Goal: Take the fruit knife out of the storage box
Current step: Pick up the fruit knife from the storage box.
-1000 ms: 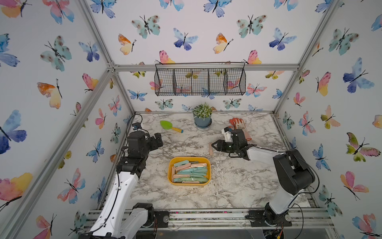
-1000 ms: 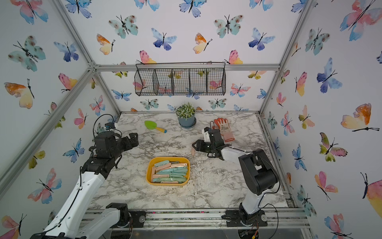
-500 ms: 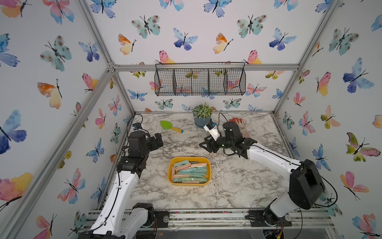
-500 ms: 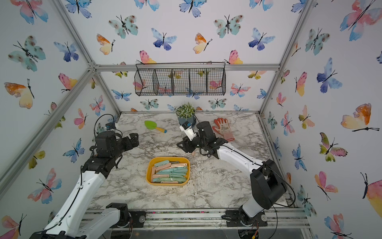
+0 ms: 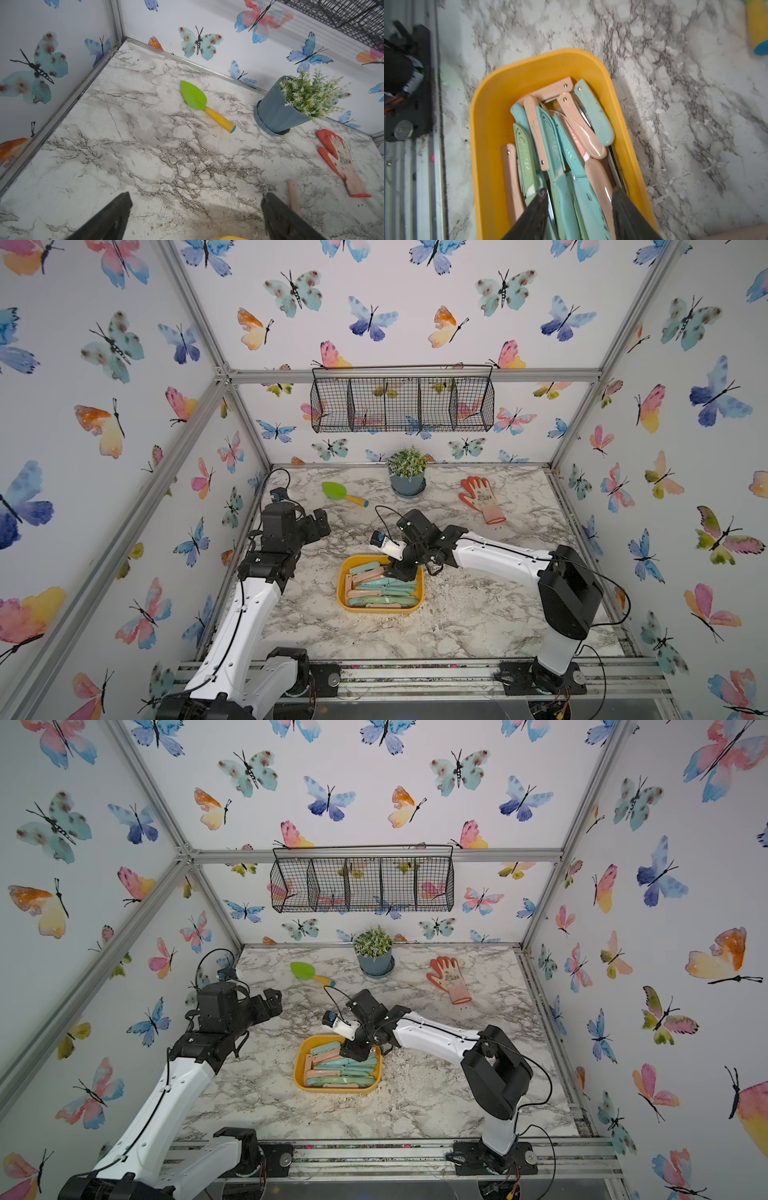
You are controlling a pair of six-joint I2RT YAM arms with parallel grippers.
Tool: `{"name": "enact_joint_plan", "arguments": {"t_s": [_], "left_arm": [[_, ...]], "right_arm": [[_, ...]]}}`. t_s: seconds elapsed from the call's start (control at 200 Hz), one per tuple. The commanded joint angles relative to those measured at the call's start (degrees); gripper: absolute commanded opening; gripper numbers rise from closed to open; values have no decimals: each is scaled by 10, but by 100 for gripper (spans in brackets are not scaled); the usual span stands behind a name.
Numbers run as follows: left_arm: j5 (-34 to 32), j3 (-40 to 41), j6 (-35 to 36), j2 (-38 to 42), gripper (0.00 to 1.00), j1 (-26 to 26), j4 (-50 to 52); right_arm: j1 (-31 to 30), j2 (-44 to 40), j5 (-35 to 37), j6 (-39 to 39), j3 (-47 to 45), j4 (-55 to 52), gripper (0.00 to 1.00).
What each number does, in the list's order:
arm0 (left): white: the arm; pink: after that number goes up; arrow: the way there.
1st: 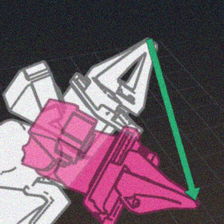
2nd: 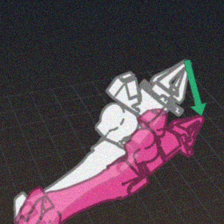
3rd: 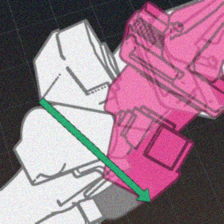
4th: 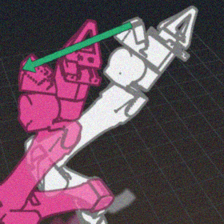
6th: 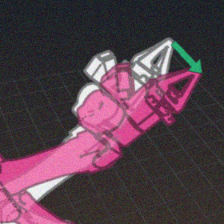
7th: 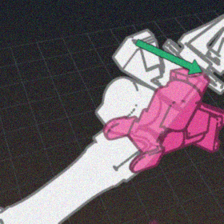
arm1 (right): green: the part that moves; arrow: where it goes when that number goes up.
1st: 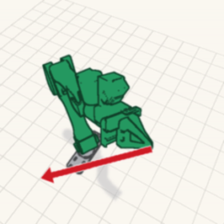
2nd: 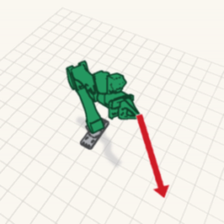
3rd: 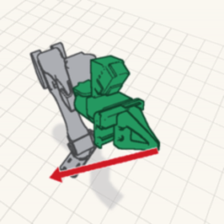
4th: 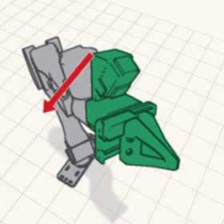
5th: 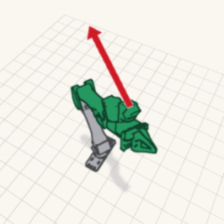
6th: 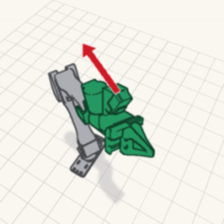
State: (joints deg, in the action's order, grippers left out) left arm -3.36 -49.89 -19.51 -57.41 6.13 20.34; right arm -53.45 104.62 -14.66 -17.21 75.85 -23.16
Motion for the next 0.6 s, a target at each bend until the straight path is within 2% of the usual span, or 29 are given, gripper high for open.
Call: {"name": "enact_joint_plan", "arguments": {"t_s": [0.0, 0.205, 0.596], "left_arm": [[-14, -15, 5, -3, 98, 1, 25], [-15, 1, 5, 26, 98, 1, 17], [-14, 7, -1, 35, 98, 1, 15]], "right_arm": [[-3, 13, 74, -19, 20, -43, 52], [-4, 38, 118, -8, 35, -44, 50], [-20, 69, 143, -39, 54, -91, 48]]}}
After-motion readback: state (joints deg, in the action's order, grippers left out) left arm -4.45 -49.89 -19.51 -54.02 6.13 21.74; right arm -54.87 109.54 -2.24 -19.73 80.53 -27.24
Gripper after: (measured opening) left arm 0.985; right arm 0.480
